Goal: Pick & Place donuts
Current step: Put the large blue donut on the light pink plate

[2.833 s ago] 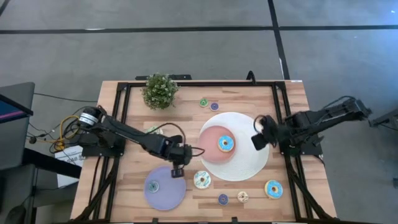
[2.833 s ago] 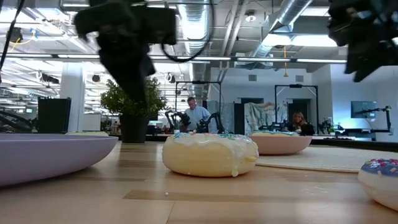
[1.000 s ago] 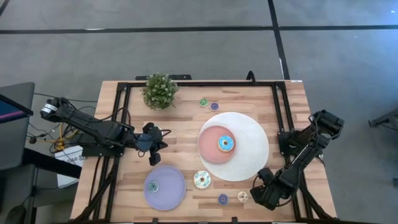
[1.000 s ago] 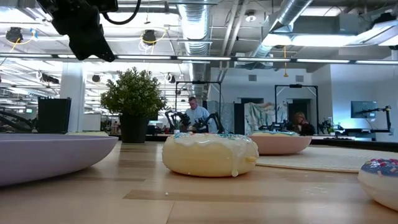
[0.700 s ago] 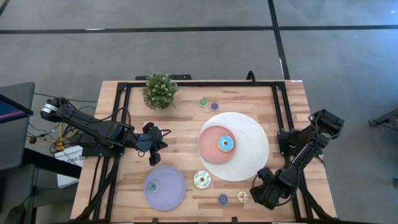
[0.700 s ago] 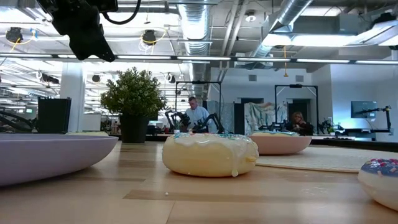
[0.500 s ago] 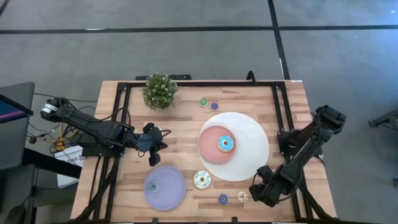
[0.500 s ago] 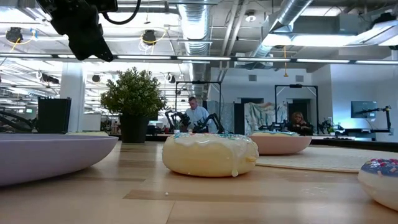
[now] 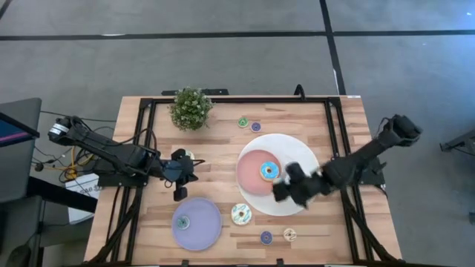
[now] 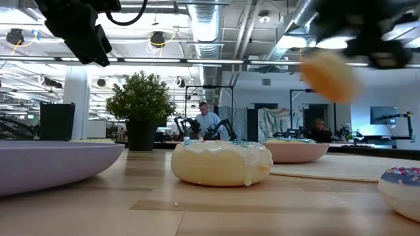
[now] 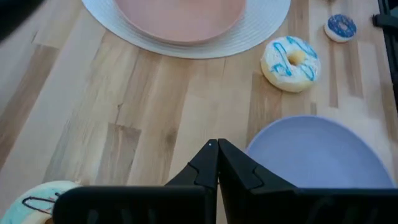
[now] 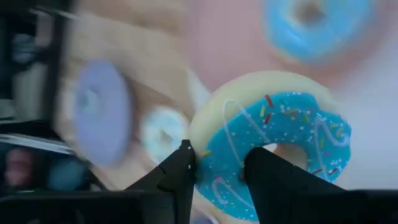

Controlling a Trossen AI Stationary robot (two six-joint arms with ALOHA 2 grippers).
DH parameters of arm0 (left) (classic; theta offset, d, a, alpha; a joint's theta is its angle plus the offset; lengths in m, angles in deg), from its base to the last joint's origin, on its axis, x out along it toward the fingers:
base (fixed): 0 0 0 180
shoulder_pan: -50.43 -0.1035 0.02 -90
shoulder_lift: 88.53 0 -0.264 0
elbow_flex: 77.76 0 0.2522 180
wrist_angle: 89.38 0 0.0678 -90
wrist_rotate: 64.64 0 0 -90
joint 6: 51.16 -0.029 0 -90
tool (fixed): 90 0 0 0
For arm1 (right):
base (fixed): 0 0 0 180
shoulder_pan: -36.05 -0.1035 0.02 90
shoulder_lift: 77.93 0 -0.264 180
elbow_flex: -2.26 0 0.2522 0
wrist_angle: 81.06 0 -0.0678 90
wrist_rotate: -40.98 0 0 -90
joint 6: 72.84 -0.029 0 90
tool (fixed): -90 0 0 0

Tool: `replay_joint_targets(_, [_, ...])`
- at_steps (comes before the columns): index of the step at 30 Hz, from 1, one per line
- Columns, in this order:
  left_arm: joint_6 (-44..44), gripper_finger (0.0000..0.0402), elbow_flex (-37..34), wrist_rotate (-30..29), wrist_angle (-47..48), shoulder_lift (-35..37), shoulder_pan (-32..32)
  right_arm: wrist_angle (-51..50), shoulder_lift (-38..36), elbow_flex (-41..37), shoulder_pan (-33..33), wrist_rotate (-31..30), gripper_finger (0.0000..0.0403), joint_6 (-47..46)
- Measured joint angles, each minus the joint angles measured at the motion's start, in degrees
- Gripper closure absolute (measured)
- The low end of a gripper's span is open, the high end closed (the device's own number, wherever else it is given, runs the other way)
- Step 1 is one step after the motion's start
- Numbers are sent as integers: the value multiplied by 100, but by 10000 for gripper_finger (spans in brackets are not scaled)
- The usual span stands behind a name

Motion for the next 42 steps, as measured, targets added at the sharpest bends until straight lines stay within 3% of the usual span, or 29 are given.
replay_joint_targets(4, [12, 401, 0, -87, -2, 0, 0, 942, 319, 384, 1144, 803, 285, 1651])
replay_joint_targets(8, [172, 401, 0, -147, -9, 0, 0, 740, 1119, 1331, 2042, 1783, 290, 3017])
replay_joint_targets(16, [472, 401, 0, -152, 11, 5, 0, -1583, 3013, 3398, 2877, 2570, 290, 4750])
replay_joint_targets(19, [535, 401, 2, -180, 69, 5, 0, -2235, 3498, 3741, 2952, 2576, 290, 5045])
replay_joint_targets(23, [615, 401, 2, -209, 74, 5, 0, -2321, 3849, 3787, 3003, 2576, 290, 5222])
replay_joint_targets(42, [696, 401, 2, -604, 73, 5, 0, -2602, 3845, 3713, 3095, 2484, 289, 5465])
